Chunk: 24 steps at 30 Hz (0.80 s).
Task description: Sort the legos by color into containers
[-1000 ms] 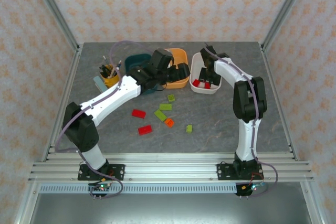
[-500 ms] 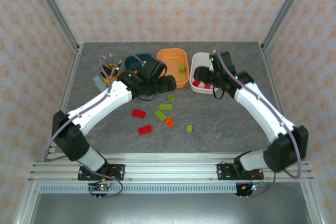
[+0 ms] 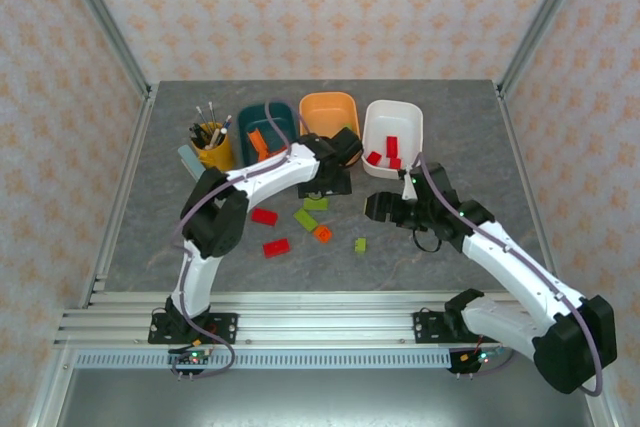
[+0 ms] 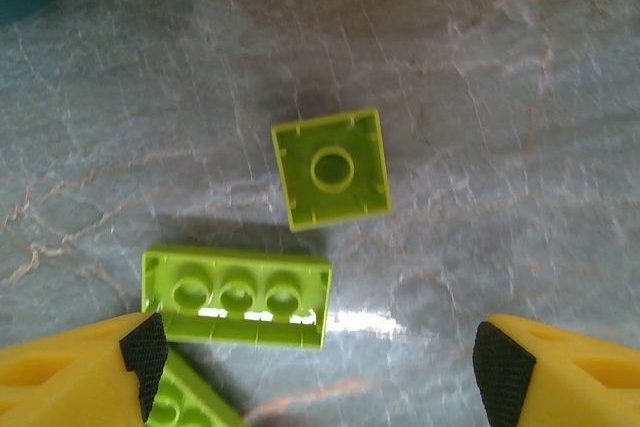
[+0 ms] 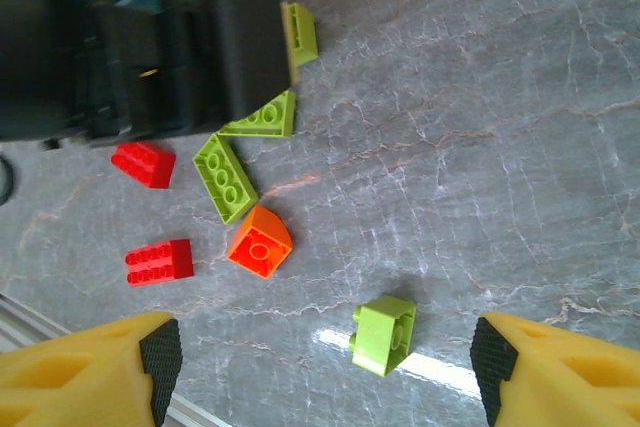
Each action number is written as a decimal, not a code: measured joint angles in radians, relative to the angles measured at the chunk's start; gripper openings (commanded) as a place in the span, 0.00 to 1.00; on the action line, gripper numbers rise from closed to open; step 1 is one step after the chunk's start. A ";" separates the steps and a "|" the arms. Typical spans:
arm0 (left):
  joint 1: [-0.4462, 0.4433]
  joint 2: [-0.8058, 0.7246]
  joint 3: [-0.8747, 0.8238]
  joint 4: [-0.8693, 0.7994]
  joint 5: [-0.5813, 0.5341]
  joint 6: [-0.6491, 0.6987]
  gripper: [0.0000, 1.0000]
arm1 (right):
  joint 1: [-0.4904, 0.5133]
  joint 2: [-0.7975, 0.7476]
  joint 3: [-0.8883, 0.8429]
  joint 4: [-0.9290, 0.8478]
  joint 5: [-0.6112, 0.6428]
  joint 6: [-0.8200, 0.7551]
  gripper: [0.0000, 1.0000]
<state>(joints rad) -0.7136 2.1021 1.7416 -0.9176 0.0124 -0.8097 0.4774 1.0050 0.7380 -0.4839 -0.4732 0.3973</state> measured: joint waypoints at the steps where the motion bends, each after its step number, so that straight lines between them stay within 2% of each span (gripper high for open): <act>1: 0.001 0.023 0.026 -0.010 -0.008 -0.006 0.83 | 0.000 -0.004 0.000 0.000 0.000 0.002 0.78; 10: 0.000 0.147 0.159 -0.060 -0.078 -0.031 0.68 | 0.000 -0.017 0.000 -0.001 0.001 0.008 0.78; 15: 0.001 0.181 0.163 -0.064 -0.101 -0.037 0.61 | 0.000 -0.027 0.000 -0.003 0.001 0.011 0.78; 21: 0.013 0.184 0.161 -0.055 -0.105 -0.029 0.47 | 0.000 -0.034 0.000 -0.014 0.001 0.011 0.77; 24: 0.019 0.189 0.161 -0.042 -0.107 -0.019 0.44 | 0.000 -0.035 0.000 -0.016 0.002 0.014 0.77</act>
<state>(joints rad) -0.6949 2.2913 1.9030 -0.9600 -0.0948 -0.8284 0.4774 0.9699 0.7383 -0.5003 -0.4717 0.4118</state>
